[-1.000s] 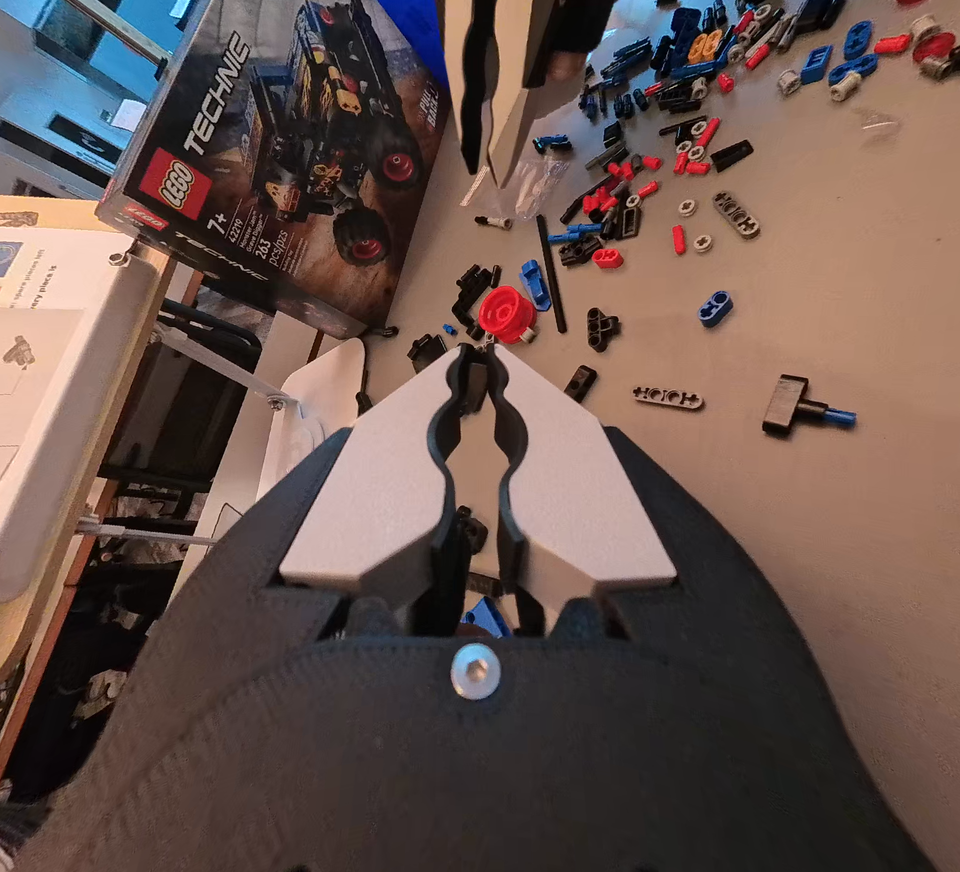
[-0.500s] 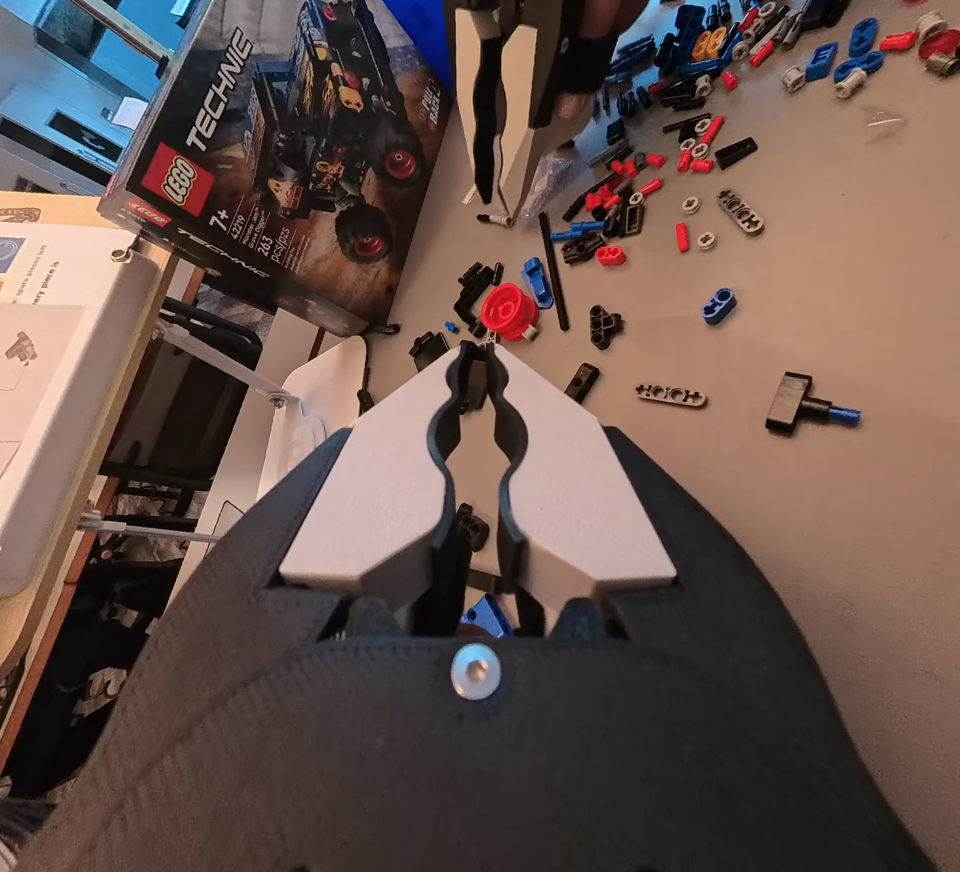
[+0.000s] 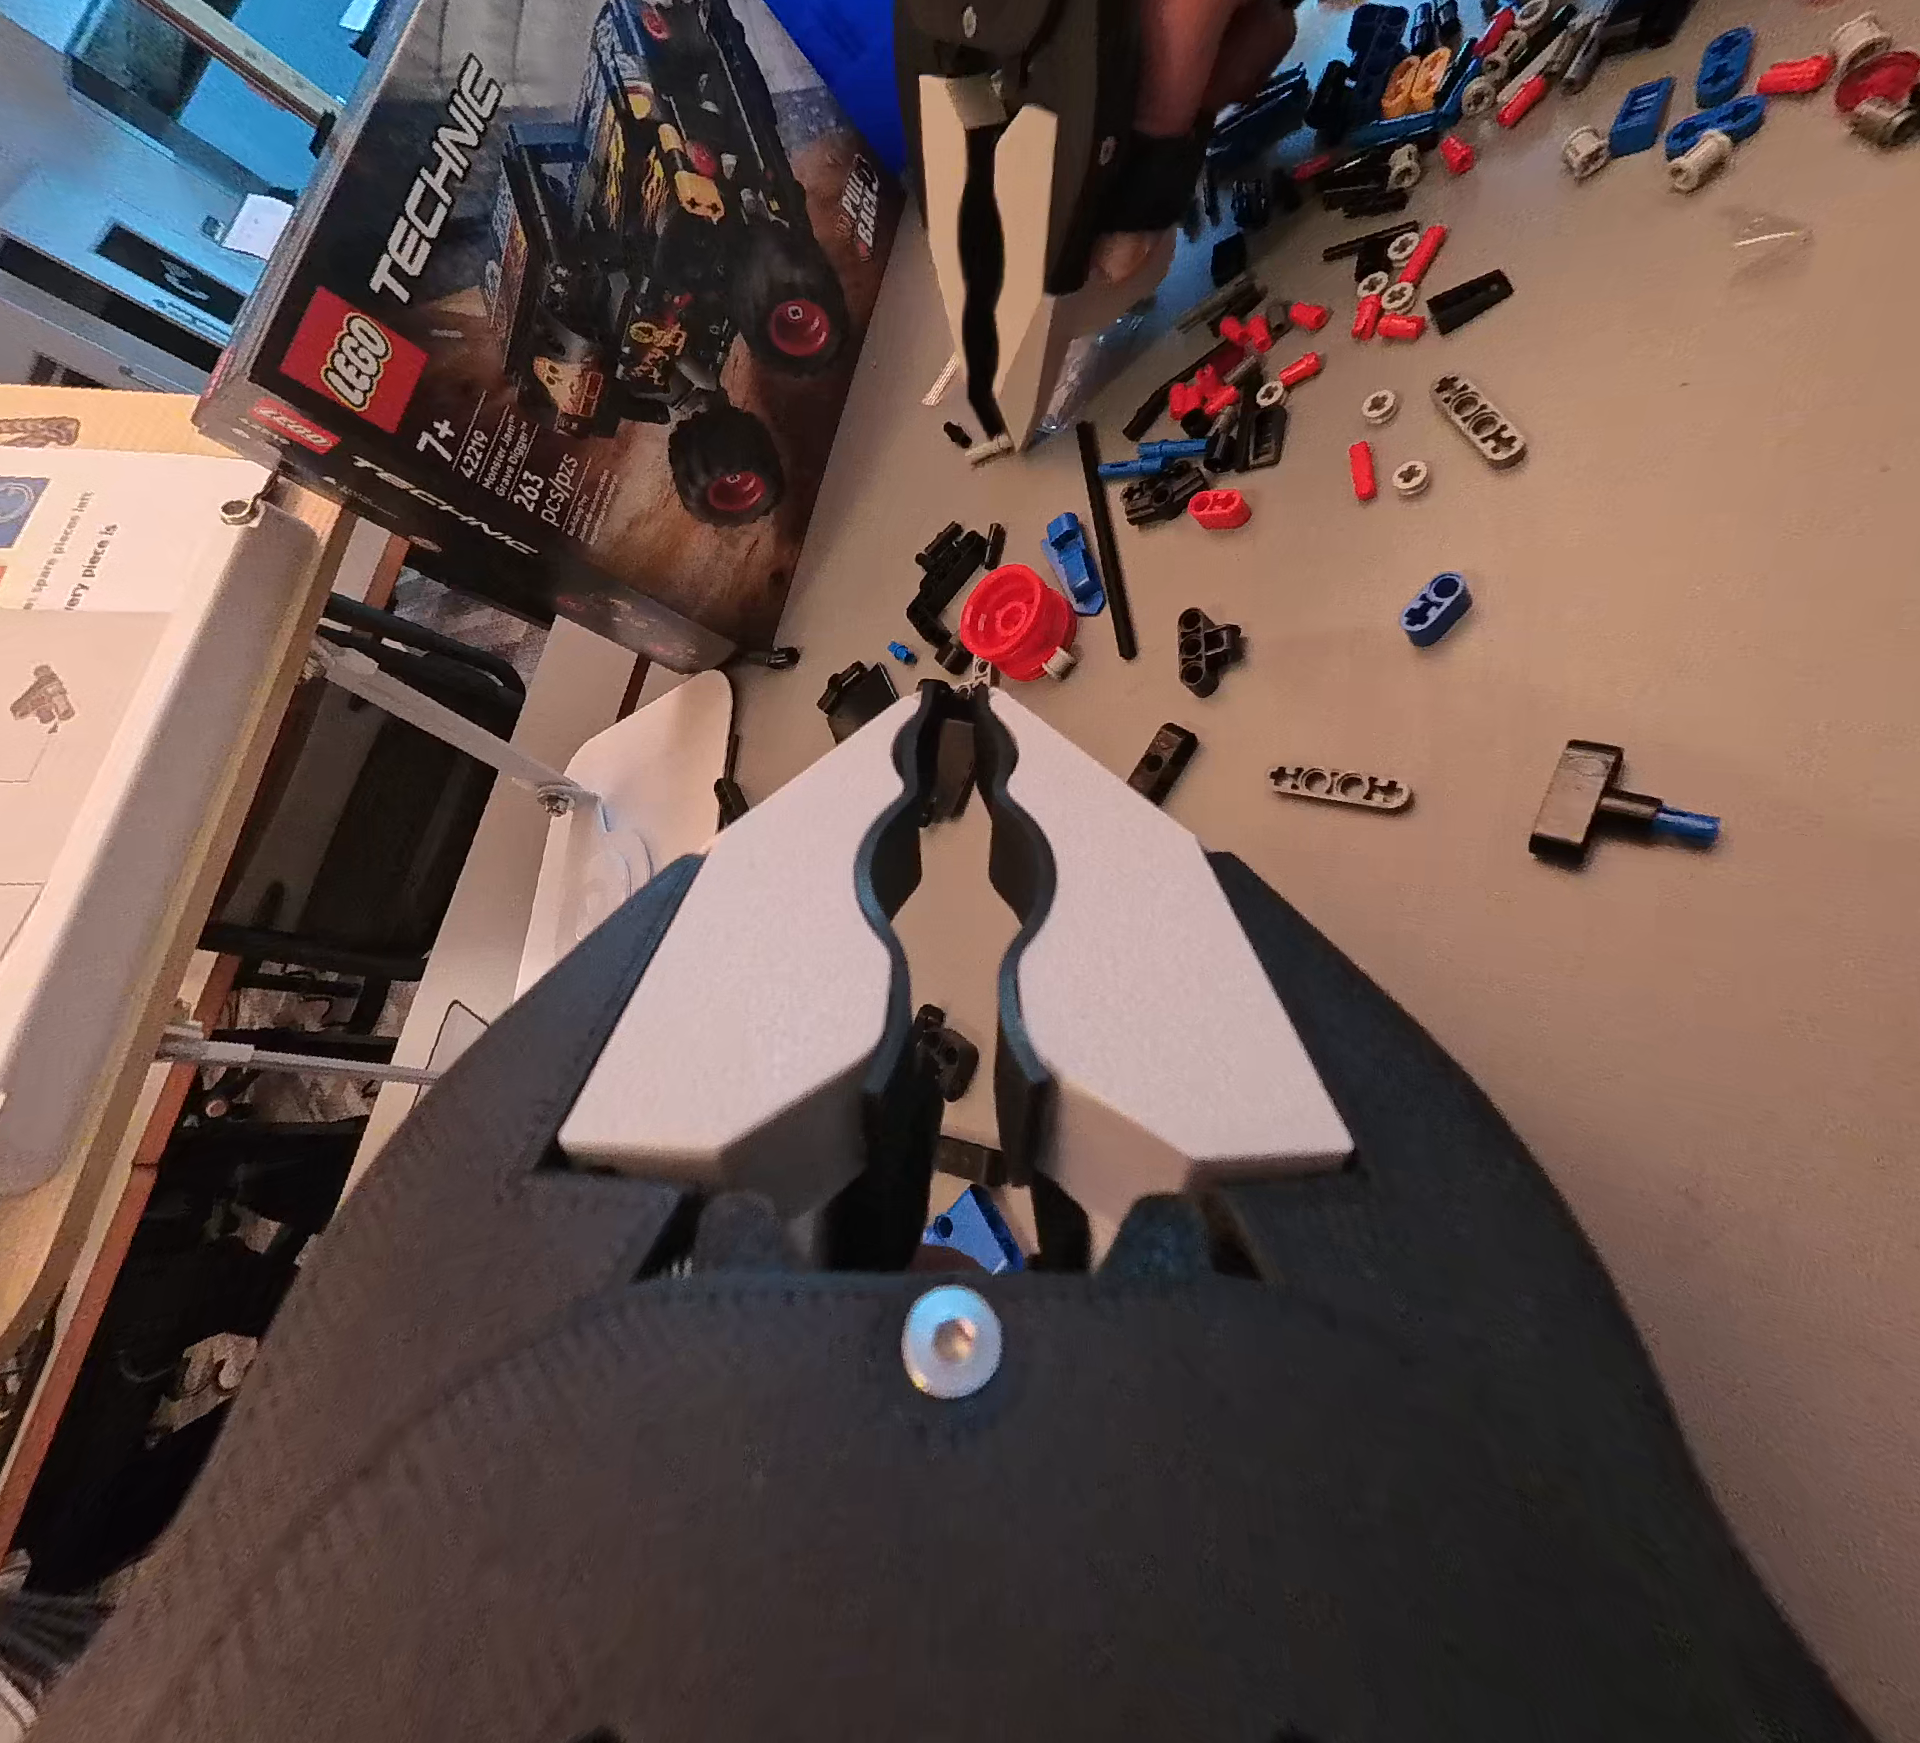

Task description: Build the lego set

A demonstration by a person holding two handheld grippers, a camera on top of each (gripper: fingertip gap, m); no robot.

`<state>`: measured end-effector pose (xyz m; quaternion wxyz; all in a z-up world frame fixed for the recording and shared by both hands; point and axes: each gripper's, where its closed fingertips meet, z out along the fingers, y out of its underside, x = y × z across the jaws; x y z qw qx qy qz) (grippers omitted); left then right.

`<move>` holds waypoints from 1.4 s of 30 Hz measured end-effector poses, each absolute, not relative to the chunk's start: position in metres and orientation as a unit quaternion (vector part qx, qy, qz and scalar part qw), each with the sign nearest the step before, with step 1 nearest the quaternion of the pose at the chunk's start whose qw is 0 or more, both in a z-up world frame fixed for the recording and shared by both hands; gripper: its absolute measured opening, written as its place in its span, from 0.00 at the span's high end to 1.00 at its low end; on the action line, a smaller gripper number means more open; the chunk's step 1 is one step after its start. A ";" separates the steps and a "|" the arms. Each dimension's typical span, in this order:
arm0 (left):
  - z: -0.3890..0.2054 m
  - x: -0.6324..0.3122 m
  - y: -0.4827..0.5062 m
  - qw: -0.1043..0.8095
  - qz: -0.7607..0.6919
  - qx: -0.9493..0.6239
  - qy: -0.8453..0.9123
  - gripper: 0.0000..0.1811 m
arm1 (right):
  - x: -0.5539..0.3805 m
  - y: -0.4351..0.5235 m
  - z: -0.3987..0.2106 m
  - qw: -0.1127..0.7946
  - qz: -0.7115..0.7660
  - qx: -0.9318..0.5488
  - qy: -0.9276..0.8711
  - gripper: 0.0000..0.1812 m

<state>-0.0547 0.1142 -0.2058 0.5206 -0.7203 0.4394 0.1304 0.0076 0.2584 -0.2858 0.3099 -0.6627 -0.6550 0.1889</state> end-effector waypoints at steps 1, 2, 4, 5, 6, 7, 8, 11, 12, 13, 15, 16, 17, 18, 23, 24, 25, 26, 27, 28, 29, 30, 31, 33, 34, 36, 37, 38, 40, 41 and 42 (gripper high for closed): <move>-0.206 -0.055 0.114 0.521 0.130 -0.721 0.439 0.98 | 0.009 0.257 -0.286 0.307 0.189 -0.661 -0.658 0.96; -0.206 -0.055 0.114 0.521 0.130 -0.721 0.438 0.98 | 0.009 0.256 -0.286 0.306 0.190 -0.660 -0.659 0.96; -0.206 -0.056 0.114 0.520 0.130 -0.721 0.438 0.98 | 0.010 0.258 -0.285 0.305 0.191 -0.667 -0.653 0.89; -0.206 -0.056 0.115 0.520 0.130 -0.722 0.438 0.98 | 0.009 0.259 -0.285 0.305 0.192 -0.671 -0.648 0.87; -0.206 -0.056 0.115 0.520 0.130 -0.722 0.438 0.98 | 0.008 0.259 -0.285 0.305 0.194 -0.674 -0.644 0.87; -0.207 -0.055 0.115 0.519 0.129 -0.723 0.437 0.98 | 0.008 0.259 -0.285 0.305 0.196 -0.676 -0.642 0.87; -0.208 -0.055 0.115 0.519 0.127 -0.724 0.437 0.98 | 0.007 0.259 -0.285 0.304 0.197 -0.677 -0.641 0.88; -0.210 -0.052 0.115 0.516 0.125 -0.724 0.441 0.98 | 0.005 0.258 -0.286 0.303 0.197 -0.680 -0.638 0.95; -0.211 -0.051 0.115 0.515 0.124 -0.724 0.442 0.98 | 0.005 0.258 -0.286 0.303 0.197 -0.680 -0.638 0.95; -0.211 -0.051 0.115 0.515 0.124 -0.723 0.443 0.98 | 0.005 0.258 -0.286 0.304 0.195 -0.678 -0.640 0.98; -0.212 -0.051 0.115 0.514 0.124 -0.724 0.443 0.98 | 0.005 0.258 -0.286 0.308 0.190 -0.674 -0.644 0.98; -0.212 -0.052 0.115 0.514 0.125 -0.725 0.442 0.98 | 0.005 0.258 -0.286 0.310 0.186 -0.672 -0.646 0.98; -0.211 -0.053 0.115 0.514 0.125 -0.725 0.441 0.98 | 0.006 0.259 -0.286 0.312 0.184 -0.671 -0.647 0.98; -0.211 -0.053 0.114 0.515 0.125 -0.725 0.440 0.98 | 0.006 0.259 -0.285 0.313 0.184 -0.669 -0.648 0.98; -0.210 -0.055 0.114 0.514 0.124 -0.727 0.437 0.98 | 0.004 0.256 -0.273 0.331 0.200 -0.656 -0.648 0.98; -0.211 -0.055 0.114 0.513 0.123 -0.727 0.438 0.98 | 0.004 0.255 -0.270 0.337 0.202 -0.653 -0.648 0.98; -0.211 -0.054 0.113 0.513 0.121 -0.728 0.440 0.98 | 0.004 0.254 -0.266 0.341 0.204 -0.649 -0.648 0.98; -0.212 -0.054 0.113 0.512 0.119 -0.728 0.440 0.98 | 0.003 0.253 -0.263 0.345 0.208 -0.646 -0.648 0.98; -0.212 -0.054 0.113 0.511 0.119 -0.729 0.440 0.98 | 0.003 0.252 -0.260 0.350 0.211 -0.642 -0.649 0.98; -0.212 -0.055 0.113 0.511 0.120 -0.729 0.440 0.98 | 0.003 0.250 -0.258 0.354 0.212 -0.638 -0.650 0.98; -0.212 -0.055 0.114 0.511 0.119 -0.729 0.439 0.97 | 0.002 0.249 -0.256 0.356 0.213 -0.635 -0.651 0.98; -0.212 -0.055 0.114 0.511 0.118 -0.730 0.439 0.97 | 0.002 0.248 -0.255 0.358 0.212 -0.632 -0.653 0.98; -0.213 -0.056 0.114 0.511 0.118 -0.730 0.438 0.97 | 0.002 0.247 -0.254 0.361 0.211 -0.629 -0.656 0.98; -0.213 -0.057 0.115 0.510 0.120 -0.731 0.437 0.97 | 0.001 0.245 -0.252 0.363 0.213 -0.622 -0.660 0.98; -0.214 -0.057 0.115 0.509 0.120 -0.732 0.437 0.96 | 0.001 0.243 -0.251 0.365 0.215 -0.618 -0.662 0.98; -0.214 -0.058 0.115 0.509 0.120 -0.732 0.437 0.96 | 0.000 0.241 -0.249 0.369 0.216 -0.611 -0.666 0.98; -0.213 -0.058 0.115 0.509 0.121 -0.732 0.437 0.96 | 0.000 0.240 -0.248 0.371 0.217 -0.608 -0.667 0.98; -0.213 -0.058 0.115 0.509 0.121 -0.732 0.436 0.96 | -0.001 0.238 -0.246 0.374 0.219 -0.603 -0.670 0.98; -0.213 -0.058 0.115 0.510 0.121 -0.732 0.436 0.96 | -0.002 0.234 -0.245 0.374 0.223 -0.594 -0.676 0.98; -0.213 -0.058 0.115 0.509 0.120 -0.732 0.436 0.96 | -0.002 0.231 -0.245 0.374 0.226 -0.587 -0.682 0.98; -0.213 -0.058 0.115 0.509 0.121 -0.732 0.437 0.96 | -0.003 0.228 -0.244 0.375 0.226 -0.581 -0.686 0.98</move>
